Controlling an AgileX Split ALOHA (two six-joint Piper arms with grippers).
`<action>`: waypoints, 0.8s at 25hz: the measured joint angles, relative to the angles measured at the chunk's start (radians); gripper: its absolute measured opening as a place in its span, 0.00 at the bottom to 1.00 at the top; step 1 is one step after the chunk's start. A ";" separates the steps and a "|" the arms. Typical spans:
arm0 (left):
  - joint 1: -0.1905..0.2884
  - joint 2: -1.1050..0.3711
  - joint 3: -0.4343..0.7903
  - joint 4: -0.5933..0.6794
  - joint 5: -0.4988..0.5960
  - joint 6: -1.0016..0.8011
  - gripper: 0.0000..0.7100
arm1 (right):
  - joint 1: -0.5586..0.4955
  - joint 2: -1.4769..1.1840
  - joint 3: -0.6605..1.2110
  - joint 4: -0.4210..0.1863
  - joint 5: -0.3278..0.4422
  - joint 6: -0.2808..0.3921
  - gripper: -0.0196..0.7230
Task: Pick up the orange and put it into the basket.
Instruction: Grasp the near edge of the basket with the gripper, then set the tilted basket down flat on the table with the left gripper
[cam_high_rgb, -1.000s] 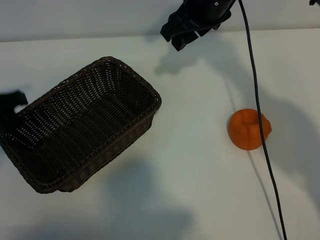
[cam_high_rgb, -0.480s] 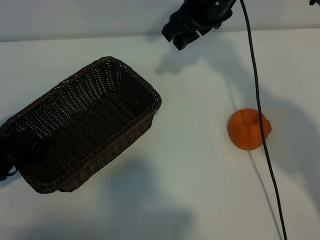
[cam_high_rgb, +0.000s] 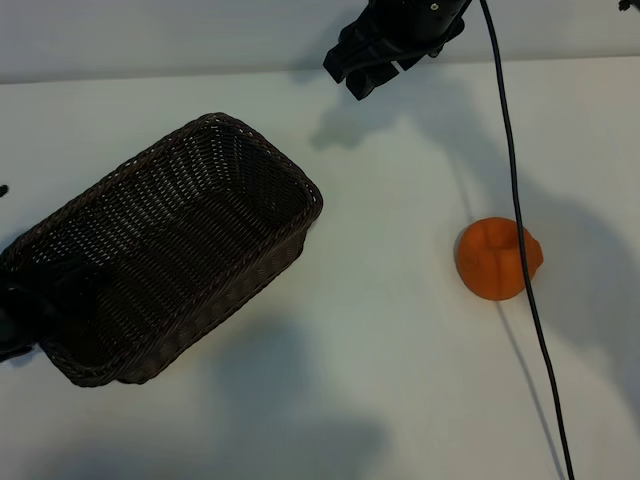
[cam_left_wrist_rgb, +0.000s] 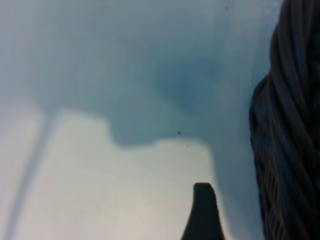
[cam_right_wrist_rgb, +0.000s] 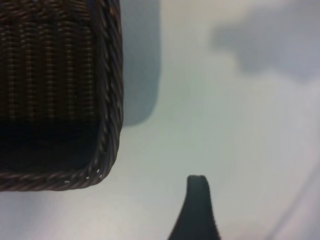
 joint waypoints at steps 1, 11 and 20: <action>0.000 0.018 0.000 -0.017 -0.013 0.009 0.78 | 0.000 0.000 0.000 0.000 0.000 0.000 0.78; 0.000 0.076 0.000 -0.100 -0.135 0.082 0.23 | 0.000 0.000 0.000 0.000 0.009 -0.001 0.78; 0.000 0.077 0.000 -0.112 -0.158 0.138 0.23 | 0.000 0.000 0.000 0.001 0.011 -0.001 0.78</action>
